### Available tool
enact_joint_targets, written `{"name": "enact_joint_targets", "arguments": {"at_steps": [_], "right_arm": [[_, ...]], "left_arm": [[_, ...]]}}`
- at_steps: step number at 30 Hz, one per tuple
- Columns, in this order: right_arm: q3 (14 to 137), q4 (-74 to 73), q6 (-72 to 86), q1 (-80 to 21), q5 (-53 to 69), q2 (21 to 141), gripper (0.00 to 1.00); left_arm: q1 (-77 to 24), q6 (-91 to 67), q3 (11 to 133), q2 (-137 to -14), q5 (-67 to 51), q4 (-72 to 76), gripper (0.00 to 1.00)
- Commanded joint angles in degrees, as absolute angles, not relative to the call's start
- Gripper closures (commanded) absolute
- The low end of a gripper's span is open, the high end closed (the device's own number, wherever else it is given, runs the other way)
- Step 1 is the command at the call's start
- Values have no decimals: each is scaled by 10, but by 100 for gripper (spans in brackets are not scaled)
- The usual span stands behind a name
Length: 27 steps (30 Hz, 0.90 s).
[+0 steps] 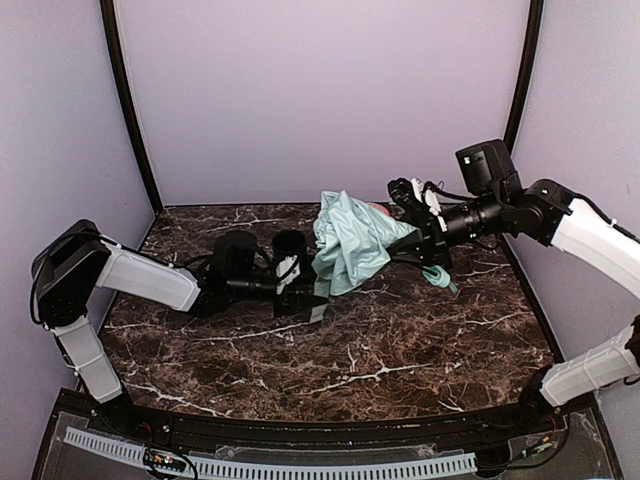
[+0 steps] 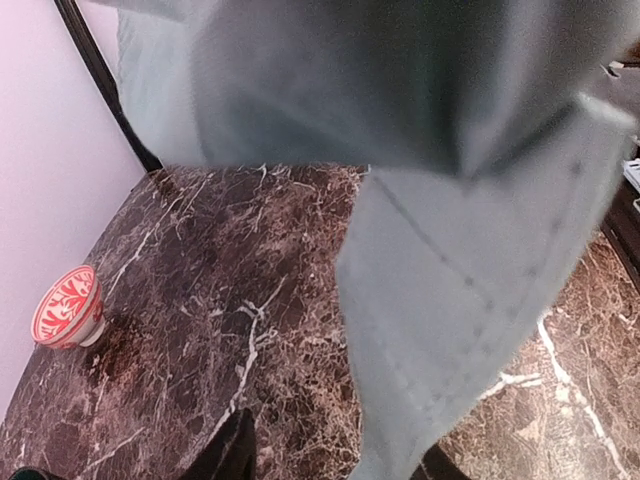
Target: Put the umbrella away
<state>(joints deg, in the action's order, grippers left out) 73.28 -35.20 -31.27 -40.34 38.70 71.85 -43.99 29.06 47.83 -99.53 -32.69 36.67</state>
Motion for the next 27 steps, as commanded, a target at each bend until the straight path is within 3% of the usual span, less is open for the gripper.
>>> {"name": "enact_joint_targets", "arguments": {"at_steps": [1, 3, 5, 9, 14, 18, 27], "right_arm": [[758, -319, -313, -397, 423, 694, 100], [759, -319, -313, -394, 432, 690, 100], [761, -325, -315, -391, 440, 687, 100], [754, -354, -343, -390, 462, 681, 100], [712, -387, -394, -461, 378, 676, 100], [674, -413, -399, -518, 327, 696, 100], [588, -406, -400, -597, 235, 834, 100]], "left_arm": [[-440, 248, 475, -1011, -359, 424, 62], [-439, 248, 475, -1018, -367, 427, 77], [-439, 253, 471, -1022, -364, 428, 99], [-419, 317, 476, -1037, -298, 427, 100], [-388, 450, 602, -1079, -210, 368, 100], [-383, 491, 684, -1084, -233, 308, 100], [-390, 518, 734, -1049, -235, 298, 100]]}}
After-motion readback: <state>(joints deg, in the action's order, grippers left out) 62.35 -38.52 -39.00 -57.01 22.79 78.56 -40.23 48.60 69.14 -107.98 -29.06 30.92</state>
